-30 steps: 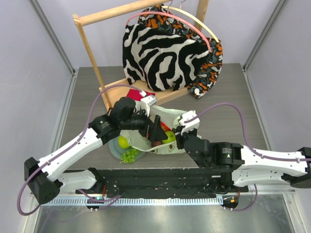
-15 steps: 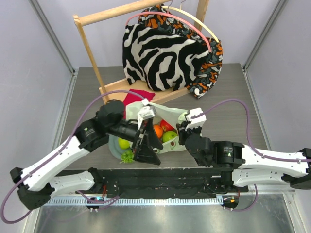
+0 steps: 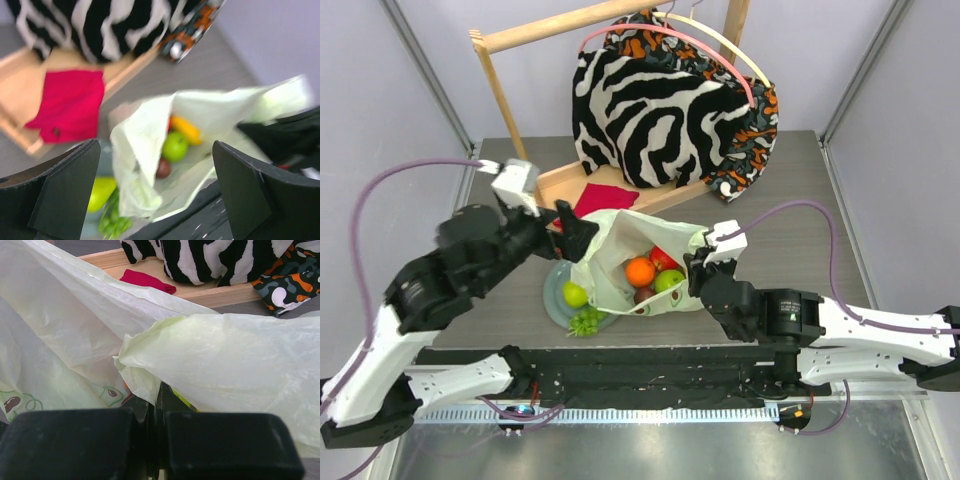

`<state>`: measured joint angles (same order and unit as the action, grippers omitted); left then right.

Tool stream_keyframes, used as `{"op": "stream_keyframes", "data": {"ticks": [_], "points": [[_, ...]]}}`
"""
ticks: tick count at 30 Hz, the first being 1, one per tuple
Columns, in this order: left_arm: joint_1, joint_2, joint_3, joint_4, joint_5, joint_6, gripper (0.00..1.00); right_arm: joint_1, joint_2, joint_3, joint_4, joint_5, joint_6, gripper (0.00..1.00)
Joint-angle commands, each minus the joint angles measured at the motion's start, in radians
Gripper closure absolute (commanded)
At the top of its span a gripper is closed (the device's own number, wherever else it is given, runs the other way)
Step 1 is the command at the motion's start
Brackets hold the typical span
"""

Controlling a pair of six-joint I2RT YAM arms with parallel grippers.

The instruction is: Place the fruits into the plastic bag

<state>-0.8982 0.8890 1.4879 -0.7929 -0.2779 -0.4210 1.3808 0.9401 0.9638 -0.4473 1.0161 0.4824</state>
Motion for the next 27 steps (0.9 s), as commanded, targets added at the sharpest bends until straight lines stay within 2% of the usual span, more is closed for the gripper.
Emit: {"op": "stream_keyframes", "data": {"ticks": [1,4,10,12,13,15,16,19,20,23,27], "points": [[0.001,0.071,-0.106,-0.157,-0.042,-0.005,0.0,-0.014,-0.023,0.046,0.009,0.026,0.039,0.99],[0.001,0.039,-0.181,-0.086,0.064,-0.039,0.0,-0.019,-0.03,0.052,0.007,0.018,0.044,0.99],[0.004,0.086,-0.245,-0.111,0.091,-0.075,0.0,-0.028,-0.043,0.059,0.005,0.015,0.038,0.99],[0.002,0.128,-0.252,-0.103,0.149,-0.07,0.33,-0.032,-0.041,0.076,0.002,0.016,0.025,0.99],[0.002,0.139,-0.255,-0.091,0.172,-0.067,0.68,-0.032,-0.041,0.085,0.002,0.021,0.001,0.99],[0.002,0.16,-0.241,-0.028,0.218,-0.055,0.92,-0.035,-0.038,0.124,-0.005,0.05,-0.039,0.99],[0.002,0.181,-0.206,-0.01,0.223,-0.035,1.0,-0.035,-0.038,0.139,-0.007,0.064,-0.085,0.99],[0.027,0.264,-0.108,0.034,0.235,0.014,1.0,-0.039,-0.044,0.205,-0.01,0.136,-0.166,0.99],[0.039,0.287,-0.022,0.04,0.271,0.024,1.0,-0.037,-0.047,0.245,-0.01,0.159,-0.22,0.99],[0.126,0.366,0.104,0.09,0.37,0.034,1.0,-0.039,-0.07,0.303,-0.01,0.222,-0.304,0.99],[0.226,0.447,0.178,0.155,0.517,0.001,1.0,-0.035,-0.132,0.305,-0.005,0.274,-0.341,0.99]]}}
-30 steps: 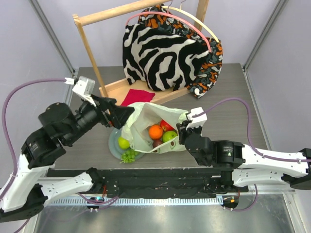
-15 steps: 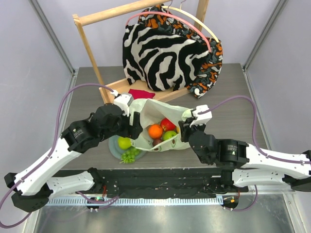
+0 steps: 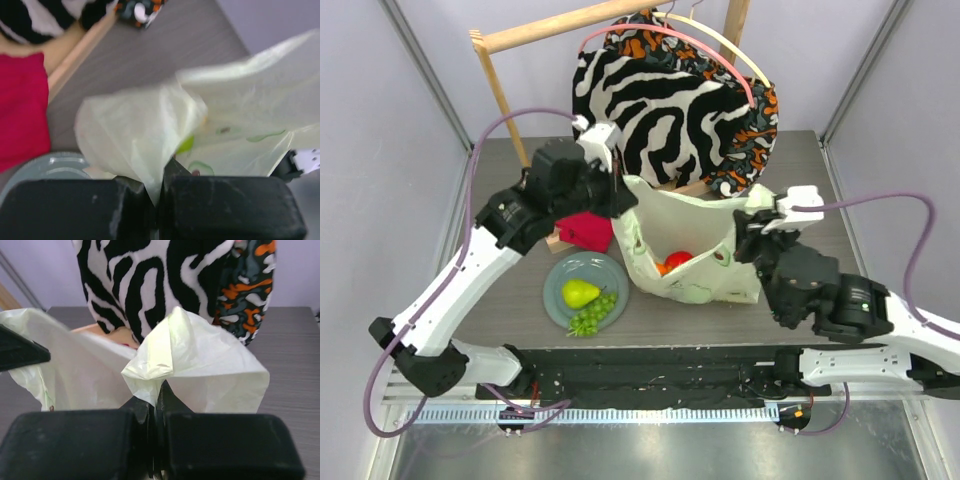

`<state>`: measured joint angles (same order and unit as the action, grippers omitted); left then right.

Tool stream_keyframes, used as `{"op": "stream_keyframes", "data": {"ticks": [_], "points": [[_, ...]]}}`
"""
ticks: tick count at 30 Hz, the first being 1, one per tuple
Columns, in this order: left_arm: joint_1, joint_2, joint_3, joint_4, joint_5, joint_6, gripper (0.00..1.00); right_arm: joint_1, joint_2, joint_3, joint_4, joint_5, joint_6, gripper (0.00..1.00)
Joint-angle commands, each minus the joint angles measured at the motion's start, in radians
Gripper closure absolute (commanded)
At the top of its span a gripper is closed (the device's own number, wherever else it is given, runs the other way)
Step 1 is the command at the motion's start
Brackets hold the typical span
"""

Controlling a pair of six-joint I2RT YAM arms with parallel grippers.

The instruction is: Place the fruits into the plastic bag

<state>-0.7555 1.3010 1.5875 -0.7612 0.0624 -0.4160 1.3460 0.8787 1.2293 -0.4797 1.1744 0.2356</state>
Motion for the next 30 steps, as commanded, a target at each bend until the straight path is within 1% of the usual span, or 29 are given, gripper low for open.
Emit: {"op": "stream_keyframes", "data": {"ticks": [1,2,4,8,12,15,17,18,20,21,22,24,26,28,29,30], "points": [[0.103,0.044,0.075,0.144,0.207,-0.021,1.0,-0.002,-0.101,0.03,0.026,0.131,-0.093,0.99],[0.14,0.059,0.065,0.195,0.241,-0.058,1.0,-0.002,-0.121,0.003,0.026,0.136,-0.087,0.99],[0.165,0.075,0.025,0.24,0.301,-0.079,1.0,-0.002,-0.173,-0.031,0.026,0.14,-0.053,0.99],[0.214,0.136,-0.006,0.26,0.295,-0.066,1.0,-0.004,-0.221,-0.114,0.003,0.134,0.025,0.99],[0.219,0.168,-0.032,0.272,0.306,-0.043,1.0,-0.002,-0.218,-0.142,-0.045,0.136,0.1,0.99],[0.22,0.162,-0.038,0.287,0.321,-0.049,0.99,-0.002,-0.205,-0.145,-0.068,0.134,0.116,0.99],[0.219,0.144,-0.052,0.313,0.321,-0.052,0.9,-0.002,-0.196,-0.14,-0.069,0.134,0.12,0.99],[0.22,0.117,-0.061,0.324,0.323,-0.05,0.72,-0.002,-0.193,-0.137,-0.069,0.134,0.119,0.99],[0.219,0.08,-0.095,0.361,0.33,-0.041,0.47,-0.004,-0.187,-0.129,-0.068,0.134,0.117,0.99],[0.219,0.06,-0.11,0.376,0.327,-0.032,0.27,-0.002,-0.181,-0.128,-0.069,0.134,0.116,0.99],[0.22,0.013,-0.127,0.399,0.318,-0.009,0.18,-0.002,-0.178,-0.128,-0.069,0.134,0.117,0.99],[0.226,-0.034,-0.185,0.407,0.271,0.002,0.03,-0.002,-0.173,-0.128,-0.069,0.134,0.116,0.99],[0.254,-0.115,-0.245,0.411,0.249,-0.006,0.0,-0.002,-0.172,-0.128,-0.068,0.133,0.12,0.99],[0.289,-0.184,-0.3,0.43,0.208,-0.015,0.0,-0.002,-0.173,-0.129,-0.069,0.134,0.122,0.99],[0.301,-0.254,-0.358,0.439,0.186,-0.026,0.0,-0.002,-0.172,-0.128,-0.069,0.13,0.123,0.99],[0.314,-0.285,-0.382,0.441,0.135,-0.032,0.0,-0.002,-0.175,-0.129,-0.069,0.131,0.125,0.99]]}}
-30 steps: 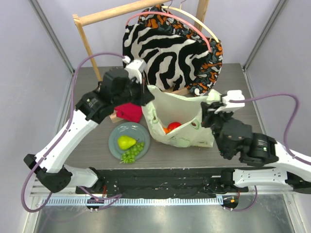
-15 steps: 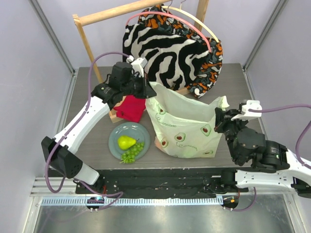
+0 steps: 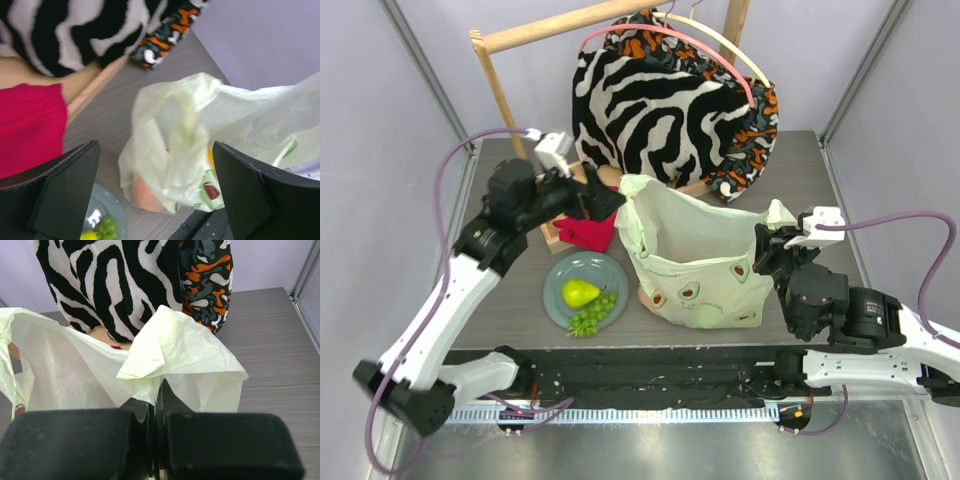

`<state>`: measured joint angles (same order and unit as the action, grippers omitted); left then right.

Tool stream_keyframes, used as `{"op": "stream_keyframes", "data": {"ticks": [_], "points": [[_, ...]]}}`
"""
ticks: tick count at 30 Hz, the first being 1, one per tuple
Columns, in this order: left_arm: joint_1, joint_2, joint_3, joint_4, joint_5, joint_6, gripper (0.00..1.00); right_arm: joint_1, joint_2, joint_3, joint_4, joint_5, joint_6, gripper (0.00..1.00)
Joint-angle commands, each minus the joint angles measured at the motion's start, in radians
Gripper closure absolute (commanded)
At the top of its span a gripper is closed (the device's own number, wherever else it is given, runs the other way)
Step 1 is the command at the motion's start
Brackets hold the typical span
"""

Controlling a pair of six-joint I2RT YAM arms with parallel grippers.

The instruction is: Place the fruits into the plastic bag

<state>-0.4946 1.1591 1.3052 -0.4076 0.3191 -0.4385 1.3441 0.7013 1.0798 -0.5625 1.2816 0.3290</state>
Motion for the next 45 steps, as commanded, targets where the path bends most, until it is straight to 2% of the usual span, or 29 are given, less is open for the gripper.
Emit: {"op": "stream_keyframes", "data": {"ticks": [1,3,6,7,10,12,15,22,27,30,33,45], "points": [[0.082,-0.168,-0.118,0.075,-0.144,-0.015,0.0,-0.002,0.003,0.022,0.013,0.022,0.031,0.99],[0.119,-0.223,-0.155,0.041,-0.199,-0.043,0.0,0.0,0.004,0.023,0.015,0.019,0.03,0.99],[0.235,-0.253,-0.243,-0.016,-0.245,-0.135,0.0,-0.002,0.007,0.025,0.013,0.012,0.031,0.99],[0.322,-0.256,-0.274,-0.023,-0.212,-0.172,0.0,0.0,0.01,0.025,0.016,0.01,0.031,0.99],[0.489,-0.266,-0.418,-0.002,-0.106,-0.288,0.0,0.0,0.013,0.026,0.016,0.001,0.036,0.99],[0.563,-0.289,-0.486,0.021,-0.042,-0.337,0.0,0.0,0.014,0.026,0.016,-0.004,0.036,0.99],[0.564,-0.315,-0.569,0.041,-0.034,-0.355,0.0,-0.002,0.015,0.022,0.018,-0.001,0.039,0.99],[0.564,-0.427,-0.702,-0.066,-0.069,-0.324,0.01,0.0,0.029,0.009,0.03,0.001,0.042,0.99],[0.518,-0.495,-0.828,-0.088,-0.069,-0.342,0.06,0.0,0.05,0.008,0.042,-0.001,0.038,0.99],[0.423,-0.49,-0.84,-0.085,-0.123,-0.364,0.08,0.0,0.066,0.008,0.052,-0.007,0.038,0.99],[0.374,-0.469,-0.843,-0.091,-0.167,-0.367,0.07,-0.002,0.067,0.008,0.052,-0.018,0.038,0.99],[0.35,-0.408,-0.916,0.012,-0.114,-0.397,0.13,0.0,0.026,-0.014,0.059,-0.014,0.045,0.99]]}}
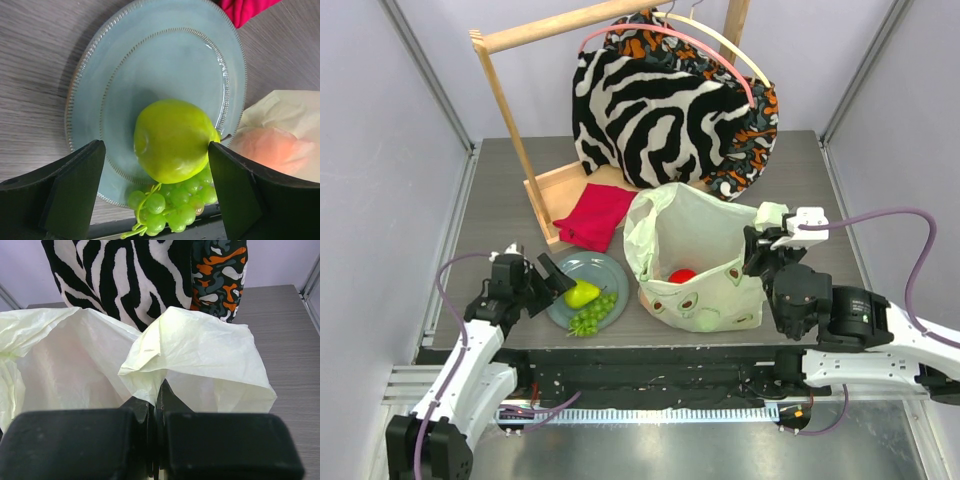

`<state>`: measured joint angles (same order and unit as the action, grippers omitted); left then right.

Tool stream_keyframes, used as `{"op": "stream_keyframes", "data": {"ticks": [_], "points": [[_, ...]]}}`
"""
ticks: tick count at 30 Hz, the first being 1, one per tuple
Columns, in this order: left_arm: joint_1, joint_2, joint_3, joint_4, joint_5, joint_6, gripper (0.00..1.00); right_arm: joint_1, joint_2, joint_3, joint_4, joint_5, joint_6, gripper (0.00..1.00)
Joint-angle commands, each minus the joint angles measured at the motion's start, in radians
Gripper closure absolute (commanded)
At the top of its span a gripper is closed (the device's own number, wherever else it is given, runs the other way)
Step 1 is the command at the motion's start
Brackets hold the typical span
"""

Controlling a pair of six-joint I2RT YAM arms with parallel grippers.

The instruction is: Place the fruits into the plastic bag

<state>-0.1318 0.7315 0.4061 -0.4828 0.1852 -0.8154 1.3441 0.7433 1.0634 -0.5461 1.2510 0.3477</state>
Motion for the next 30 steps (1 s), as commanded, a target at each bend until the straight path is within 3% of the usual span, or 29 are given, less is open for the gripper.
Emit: {"op": "stream_keyframes", "data": {"ticks": [1,12,22,30], "points": [[-0.014,0.031,-0.018,0.096,0.023,-0.024,0.14,0.0,-0.018,0.001,0.043,0.016,0.027,0.99],[-0.074,0.147,-0.009,0.196,0.045,-0.041,0.22,0.0,-0.018,0.0,0.048,0.016,0.02,0.99],[-0.077,0.1,-0.007,0.178,0.017,-0.039,0.58,0.0,-0.022,-0.014,0.049,0.016,0.03,0.99],[-0.077,-0.01,0.077,0.067,-0.062,-0.016,0.77,-0.002,-0.004,-0.002,0.058,0.001,0.016,0.99]]}}
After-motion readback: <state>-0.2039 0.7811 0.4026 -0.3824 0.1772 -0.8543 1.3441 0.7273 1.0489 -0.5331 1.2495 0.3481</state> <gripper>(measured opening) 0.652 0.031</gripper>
